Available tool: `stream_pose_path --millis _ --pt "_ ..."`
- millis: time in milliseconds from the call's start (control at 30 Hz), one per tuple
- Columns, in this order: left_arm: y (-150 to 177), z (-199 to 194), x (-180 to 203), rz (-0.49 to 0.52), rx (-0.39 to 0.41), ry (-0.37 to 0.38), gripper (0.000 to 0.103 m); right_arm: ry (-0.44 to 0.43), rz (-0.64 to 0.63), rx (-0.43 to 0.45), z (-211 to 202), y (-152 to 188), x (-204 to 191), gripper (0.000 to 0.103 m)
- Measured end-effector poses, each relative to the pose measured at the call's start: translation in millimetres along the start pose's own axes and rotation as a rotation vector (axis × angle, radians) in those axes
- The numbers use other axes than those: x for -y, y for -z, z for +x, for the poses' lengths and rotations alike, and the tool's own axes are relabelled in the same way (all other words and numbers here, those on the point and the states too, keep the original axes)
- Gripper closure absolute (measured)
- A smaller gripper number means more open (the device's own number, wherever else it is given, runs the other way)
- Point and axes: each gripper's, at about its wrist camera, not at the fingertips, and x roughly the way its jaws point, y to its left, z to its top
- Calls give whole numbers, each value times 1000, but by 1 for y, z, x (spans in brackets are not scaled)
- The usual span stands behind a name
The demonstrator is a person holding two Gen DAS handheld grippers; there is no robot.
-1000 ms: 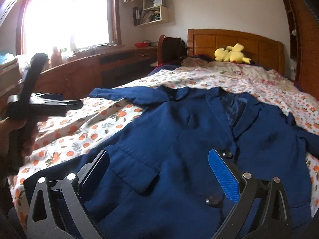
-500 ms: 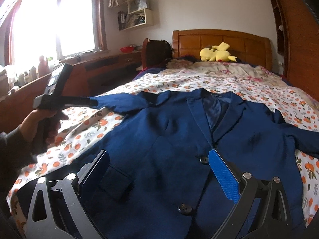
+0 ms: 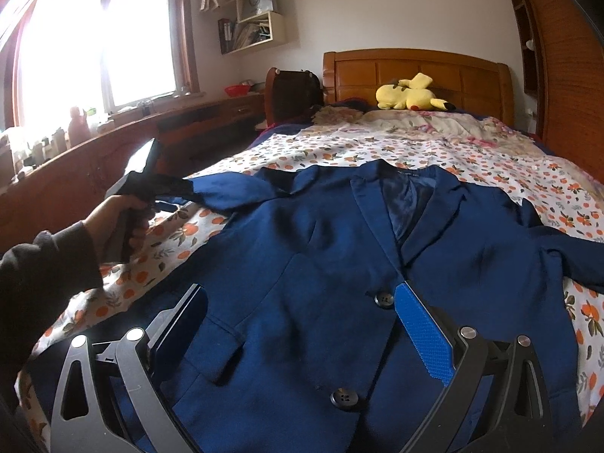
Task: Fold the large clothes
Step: 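Close the left gripper on the blazer sleeve cuff, then fold the held sleeve across the blazer body and open the left gripper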
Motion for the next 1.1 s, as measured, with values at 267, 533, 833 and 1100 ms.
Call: stream_pose_path --millis 267,533,833,1100 --pt "-12 5 30 45 -12 19 90 1 7 2 1 0 2 7" --pt "-13 -14 56 132 63 -62 103 10 22 16 -2 1 5 7" --pt "-2 -74 95 267 186 -103 103 27 25 22 -3 1 5 7" --pt "38 -127 152 423 225 -11 103 48 26 37 -7 0 8 7"
